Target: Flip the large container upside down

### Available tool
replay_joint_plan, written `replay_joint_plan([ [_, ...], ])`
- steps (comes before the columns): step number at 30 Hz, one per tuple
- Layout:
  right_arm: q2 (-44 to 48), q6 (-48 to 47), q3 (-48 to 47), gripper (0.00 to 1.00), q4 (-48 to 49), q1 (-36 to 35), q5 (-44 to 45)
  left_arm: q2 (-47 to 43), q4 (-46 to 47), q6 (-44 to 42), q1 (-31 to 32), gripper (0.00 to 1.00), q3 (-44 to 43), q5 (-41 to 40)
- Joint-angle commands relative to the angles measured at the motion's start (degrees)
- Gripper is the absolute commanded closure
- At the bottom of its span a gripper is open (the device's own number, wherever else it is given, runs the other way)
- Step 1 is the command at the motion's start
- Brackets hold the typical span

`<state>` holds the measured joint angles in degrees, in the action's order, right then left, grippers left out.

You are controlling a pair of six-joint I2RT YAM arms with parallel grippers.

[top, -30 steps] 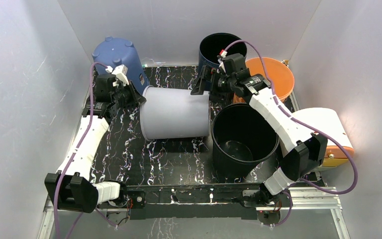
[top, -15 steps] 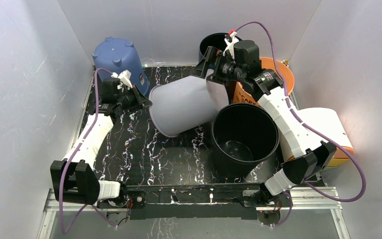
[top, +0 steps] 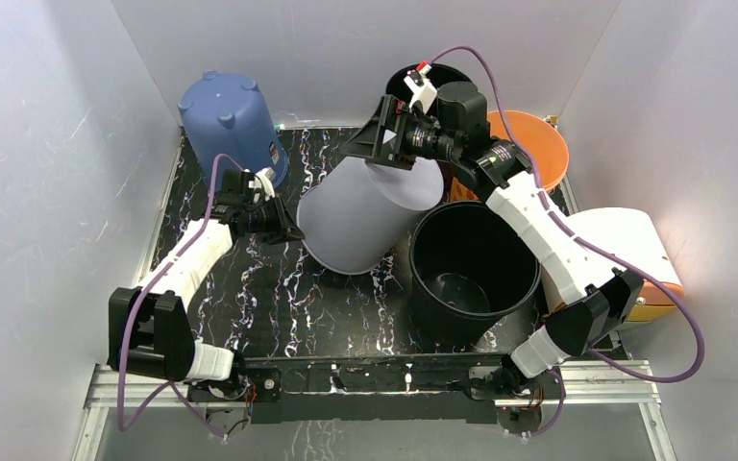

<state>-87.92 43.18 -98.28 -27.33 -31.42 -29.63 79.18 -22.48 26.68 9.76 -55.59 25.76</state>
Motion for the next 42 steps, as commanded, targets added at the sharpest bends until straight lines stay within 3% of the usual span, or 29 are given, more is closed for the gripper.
replay_joint_plan([
  [1, -1.50, -0.71, 0.27, 0.02, 1.29, -0.57, -2.59, -4.70, -2.30, -1.84, 0.42, 0.89, -1.20, -1.12],
  [10, -4.02, -0.73, 0.49, 0.02, 2.50, -0.84, -3.24, -4.63, -3.77, -2.29, 0.35, 0.53, -1.05, -3.67],
  [19, -3.83, -3.53, -2.16, 0.02, -1.00, -0.83, -1.32, -5.74, -6.92, -3.94, 0.26, 0.49, -3.05, -6.87],
  [27, -2.10, -11.15, -4.30, 0.02, -10.46, -0.83, 9.61, -11.58, -14.11, -6.73, 0.22, 0.46, -6.52, -9.19],
  [42, 2.18, -13.21, -4.27, 0.02, -13.14, -0.77, 25.46, -17.03, -12.37, -3.84, 0.35, 0.40, -6.42, -0.64],
])
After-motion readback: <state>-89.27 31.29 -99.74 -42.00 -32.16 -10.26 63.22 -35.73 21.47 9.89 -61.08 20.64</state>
